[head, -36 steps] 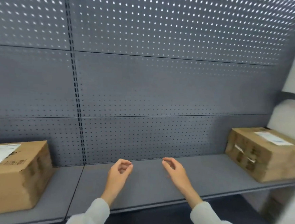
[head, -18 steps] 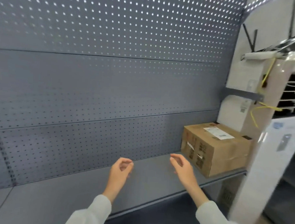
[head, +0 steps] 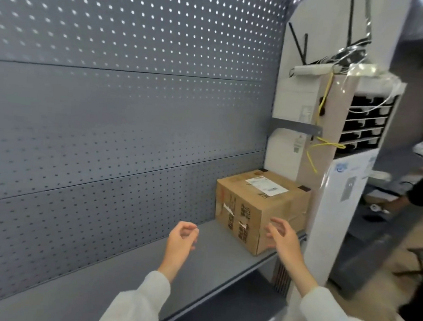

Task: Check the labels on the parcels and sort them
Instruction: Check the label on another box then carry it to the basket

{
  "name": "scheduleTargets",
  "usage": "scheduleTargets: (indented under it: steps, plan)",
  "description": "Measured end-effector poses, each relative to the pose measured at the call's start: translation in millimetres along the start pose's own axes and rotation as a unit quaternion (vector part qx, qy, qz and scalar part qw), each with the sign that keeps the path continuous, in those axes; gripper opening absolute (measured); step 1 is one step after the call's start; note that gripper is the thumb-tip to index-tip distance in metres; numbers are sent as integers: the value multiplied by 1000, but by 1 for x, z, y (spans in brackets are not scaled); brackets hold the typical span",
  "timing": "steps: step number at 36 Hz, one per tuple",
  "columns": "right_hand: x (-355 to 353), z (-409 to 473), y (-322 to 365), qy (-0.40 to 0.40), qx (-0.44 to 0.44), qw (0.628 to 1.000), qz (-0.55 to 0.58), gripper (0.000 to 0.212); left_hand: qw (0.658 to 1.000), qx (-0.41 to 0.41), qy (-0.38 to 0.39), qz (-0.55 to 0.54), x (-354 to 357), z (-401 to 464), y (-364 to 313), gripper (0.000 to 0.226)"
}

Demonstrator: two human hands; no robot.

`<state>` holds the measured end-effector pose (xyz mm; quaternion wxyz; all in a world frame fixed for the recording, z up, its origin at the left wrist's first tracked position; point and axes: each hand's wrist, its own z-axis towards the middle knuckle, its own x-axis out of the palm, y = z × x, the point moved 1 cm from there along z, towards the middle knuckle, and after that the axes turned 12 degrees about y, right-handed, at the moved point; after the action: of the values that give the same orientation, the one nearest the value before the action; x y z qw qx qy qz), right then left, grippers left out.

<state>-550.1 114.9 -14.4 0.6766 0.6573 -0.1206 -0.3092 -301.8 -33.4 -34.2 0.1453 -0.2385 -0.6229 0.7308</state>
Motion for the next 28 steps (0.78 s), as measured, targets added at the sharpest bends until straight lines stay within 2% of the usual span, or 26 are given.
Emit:
scheduleTargets:
  steps: [10,13,19,21,23,28]
  plan:
    - [-40,83,-34,-94,35,995,-6,26,999,-35,41,-11,46,92,3,5]
    - [-48,106,-33,-119,42,992,-5,35,998,-44,48,-20,57,121,6,9]
    - [-76,151,-34,-164,59,985,-3,56,993,-84,73,-27,73,170,11,29]
    - [-84,164,-36,-179,65,982,7,59,991,-99,82,-31,78,184,15,44]
    - [-91,179,-39,-180,74,981,16,58,988,-114,89,-53,82,198,16,58]
    - [-102,199,-39,-215,90,972,19,47,982,-115,107,-101,95,215,14,75]
